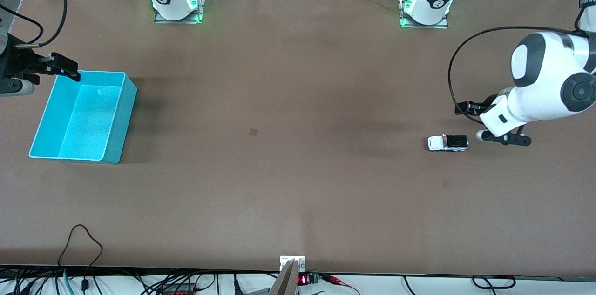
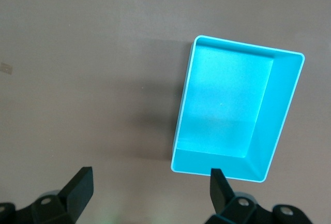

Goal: Wind and store white jeep toy
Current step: 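Reach the left gripper down toward the white toy jeep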

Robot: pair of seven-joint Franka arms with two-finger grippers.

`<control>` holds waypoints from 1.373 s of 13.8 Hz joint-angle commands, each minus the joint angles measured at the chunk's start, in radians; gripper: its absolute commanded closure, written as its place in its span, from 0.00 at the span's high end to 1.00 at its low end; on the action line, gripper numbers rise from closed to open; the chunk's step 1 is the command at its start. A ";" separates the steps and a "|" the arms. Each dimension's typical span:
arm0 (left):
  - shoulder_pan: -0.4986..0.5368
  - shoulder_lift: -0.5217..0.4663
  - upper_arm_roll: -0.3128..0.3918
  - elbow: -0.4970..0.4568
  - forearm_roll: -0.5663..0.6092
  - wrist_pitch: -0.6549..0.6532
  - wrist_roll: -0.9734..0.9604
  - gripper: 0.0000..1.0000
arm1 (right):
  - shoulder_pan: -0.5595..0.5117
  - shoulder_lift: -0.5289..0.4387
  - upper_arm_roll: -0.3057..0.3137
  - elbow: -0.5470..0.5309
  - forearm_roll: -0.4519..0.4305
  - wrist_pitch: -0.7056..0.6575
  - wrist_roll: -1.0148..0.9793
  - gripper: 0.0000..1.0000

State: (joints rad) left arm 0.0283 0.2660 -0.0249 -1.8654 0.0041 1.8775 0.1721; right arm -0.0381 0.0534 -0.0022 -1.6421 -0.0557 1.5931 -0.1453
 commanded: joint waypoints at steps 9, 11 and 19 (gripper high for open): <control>0.059 0.168 -0.004 0.019 0.022 0.186 0.908 1.00 | 0.000 0.048 0.005 0.007 -0.016 -0.021 -0.002 1.00; 0.059 0.180 -0.004 0.012 0.019 0.221 1.062 1.00 | 0.000 0.051 0.005 0.007 -0.016 -0.038 0.000 1.00; 0.059 0.194 -0.047 -0.067 0.020 0.452 1.490 1.00 | 0.004 0.069 0.004 0.007 -0.016 -0.047 0.003 1.00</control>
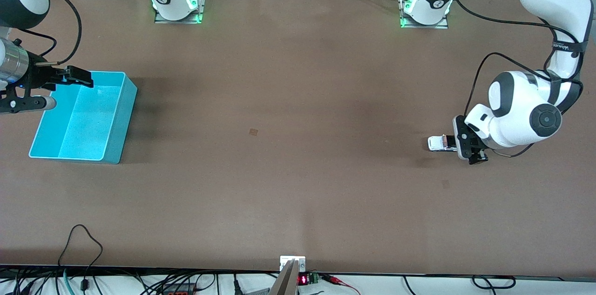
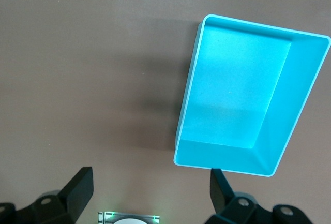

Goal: Wind and store white jeep toy
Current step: 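Reach the left gripper down toward the white toy jeep, then lower the left gripper over the jeep and close on it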

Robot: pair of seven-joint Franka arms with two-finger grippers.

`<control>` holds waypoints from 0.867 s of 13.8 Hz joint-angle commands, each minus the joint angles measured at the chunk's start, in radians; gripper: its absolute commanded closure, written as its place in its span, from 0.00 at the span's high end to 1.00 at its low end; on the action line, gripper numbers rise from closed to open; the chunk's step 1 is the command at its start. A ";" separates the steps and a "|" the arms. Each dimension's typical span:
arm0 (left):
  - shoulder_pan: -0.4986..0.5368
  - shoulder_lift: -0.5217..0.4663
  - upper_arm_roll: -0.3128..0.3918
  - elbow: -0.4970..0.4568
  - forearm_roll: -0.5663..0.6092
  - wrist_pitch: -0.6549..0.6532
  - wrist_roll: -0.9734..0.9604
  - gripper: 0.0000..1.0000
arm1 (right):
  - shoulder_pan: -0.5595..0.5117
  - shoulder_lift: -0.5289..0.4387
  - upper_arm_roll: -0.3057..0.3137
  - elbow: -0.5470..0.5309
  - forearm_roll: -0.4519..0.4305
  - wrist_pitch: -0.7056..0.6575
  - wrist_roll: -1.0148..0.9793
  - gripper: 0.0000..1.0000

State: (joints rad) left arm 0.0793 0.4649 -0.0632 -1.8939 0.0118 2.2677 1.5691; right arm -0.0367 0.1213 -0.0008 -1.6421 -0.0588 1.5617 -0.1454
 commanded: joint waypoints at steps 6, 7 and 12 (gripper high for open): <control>0.030 -0.003 -0.009 -0.082 0.013 0.072 0.100 1.00 | 0.005 0.003 0.004 0.005 -0.013 -0.048 0.000 1.00; 0.034 -0.003 -0.009 -0.083 0.013 0.072 0.098 1.00 | 0.005 0.004 0.004 0.005 -0.013 -0.052 0.001 1.00; 0.043 0.009 -0.009 -0.105 0.014 0.119 0.106 1.00 | 0.003 0.008 0.004 0.005 -0.012 -0.054 -0.005 1.00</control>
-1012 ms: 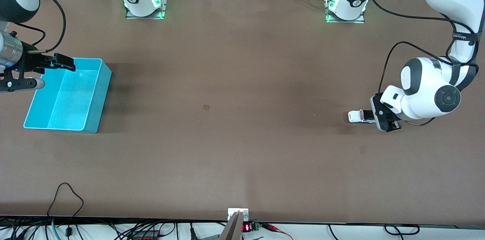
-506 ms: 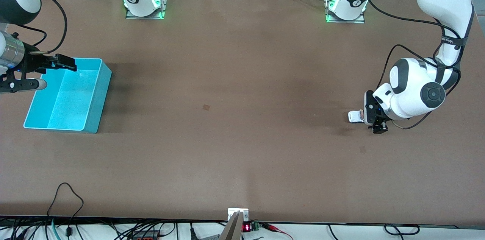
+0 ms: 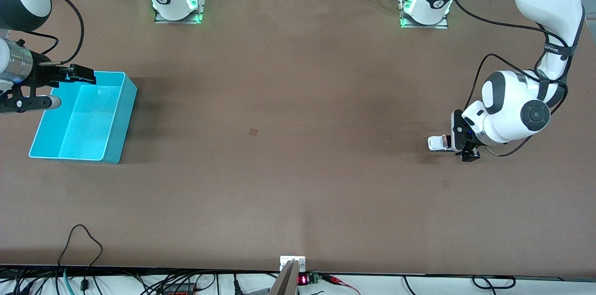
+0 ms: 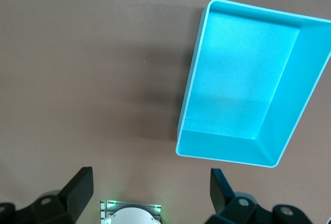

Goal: Wind and store white jeep toy
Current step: 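Lower the left gripper over the jeep and close on it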

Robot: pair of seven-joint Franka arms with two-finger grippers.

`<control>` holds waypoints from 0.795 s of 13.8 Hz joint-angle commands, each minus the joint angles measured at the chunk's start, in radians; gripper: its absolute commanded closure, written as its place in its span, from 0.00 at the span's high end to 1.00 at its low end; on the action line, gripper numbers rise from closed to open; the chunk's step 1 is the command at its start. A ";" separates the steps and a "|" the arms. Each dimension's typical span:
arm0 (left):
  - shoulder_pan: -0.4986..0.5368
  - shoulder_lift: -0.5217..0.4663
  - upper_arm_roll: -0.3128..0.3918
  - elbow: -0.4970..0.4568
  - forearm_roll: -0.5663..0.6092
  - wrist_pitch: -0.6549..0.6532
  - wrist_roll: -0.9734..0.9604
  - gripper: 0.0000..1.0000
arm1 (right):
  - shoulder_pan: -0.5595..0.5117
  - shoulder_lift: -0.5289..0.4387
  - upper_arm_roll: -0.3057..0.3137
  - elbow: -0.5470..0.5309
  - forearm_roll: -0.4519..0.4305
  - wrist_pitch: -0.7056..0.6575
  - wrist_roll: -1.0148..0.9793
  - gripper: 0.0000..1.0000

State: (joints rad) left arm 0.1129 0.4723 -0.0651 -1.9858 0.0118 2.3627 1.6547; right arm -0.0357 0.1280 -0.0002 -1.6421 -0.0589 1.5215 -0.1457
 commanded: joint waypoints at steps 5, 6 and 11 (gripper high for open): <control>0.019 0.002 -0.007 -0.044 0.014 0.061 0.022 1.00 | 0.002 0.001 0.003 0.005 -0.012 -0.014 -0.006 1.00; 0.021 0.002 -0.007 -0.050 0.014 0.075 0.023 1.00 | 0.002 0.001 0.003 0.005 -0.012 -0.014 -0.006 1.00; 0.022 0.017 -0.009 -0.056 0.014 0.115 0.066 0.94 | 0.004 0.001 0.003 0.005 -0.012 -0.014 -0.008 1.00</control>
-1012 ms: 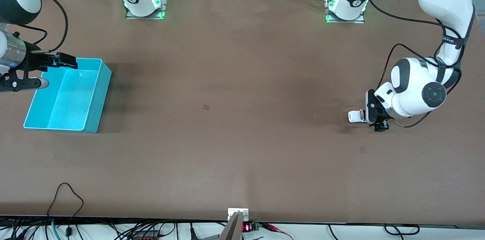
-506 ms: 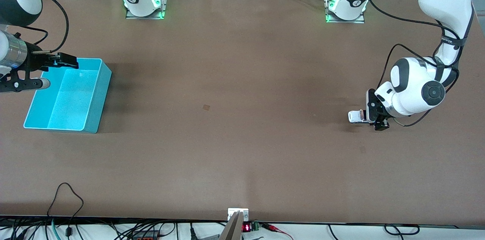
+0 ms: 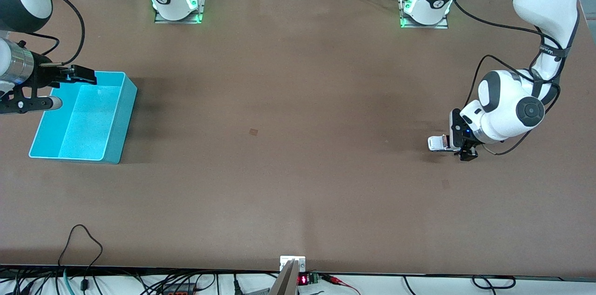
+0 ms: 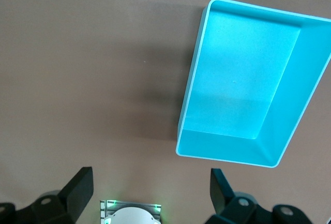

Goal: Wind and store white jeep toy
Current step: 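Lower the left gripper over the jeep and close on it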

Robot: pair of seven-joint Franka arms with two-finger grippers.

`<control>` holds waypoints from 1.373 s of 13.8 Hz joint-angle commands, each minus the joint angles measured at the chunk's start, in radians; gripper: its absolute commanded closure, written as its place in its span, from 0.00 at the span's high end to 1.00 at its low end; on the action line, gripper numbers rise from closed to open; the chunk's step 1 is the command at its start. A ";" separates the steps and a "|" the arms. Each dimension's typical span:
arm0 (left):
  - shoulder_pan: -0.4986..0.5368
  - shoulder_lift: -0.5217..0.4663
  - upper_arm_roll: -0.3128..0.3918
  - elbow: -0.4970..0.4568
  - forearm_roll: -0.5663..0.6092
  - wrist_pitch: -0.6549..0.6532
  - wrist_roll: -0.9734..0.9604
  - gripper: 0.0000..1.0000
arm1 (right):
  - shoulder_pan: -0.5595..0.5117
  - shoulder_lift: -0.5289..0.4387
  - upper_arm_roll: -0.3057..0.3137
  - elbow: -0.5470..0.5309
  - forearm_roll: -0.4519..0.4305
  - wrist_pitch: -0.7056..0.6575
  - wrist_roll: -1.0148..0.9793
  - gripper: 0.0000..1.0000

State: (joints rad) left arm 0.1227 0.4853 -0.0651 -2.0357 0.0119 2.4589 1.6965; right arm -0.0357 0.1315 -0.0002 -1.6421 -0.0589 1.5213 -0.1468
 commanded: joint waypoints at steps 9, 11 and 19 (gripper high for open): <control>0.012 0.001 -0.012 -0.012 0.014 0.018 0.055 0.58 | 0.003 -0.003 0.003 0.005 -0.012 -0.013 -0.007 1.00; 0.012 -0.001 -0.015 -0.012 0.014 0.017 0.092 0.43 | 0.003 -0.003 0.003 0.005 -0.012 -0.013 -0.007 1.00; 0.032 -0.059 -0.015 -0.035 0.003 -0.089 -0.023 0.40 | 0.003 -0.003 0.003 0.005 -0.012 -0.013 -0.007 1.00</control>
State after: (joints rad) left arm 0.1367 0.4827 -0.0691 -2.0415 0.0119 2.4247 1.7330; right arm -0.0349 0.1316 -0.0001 -1.6421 -0.0589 1.5212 -0.1470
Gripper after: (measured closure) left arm 0.476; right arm 0.000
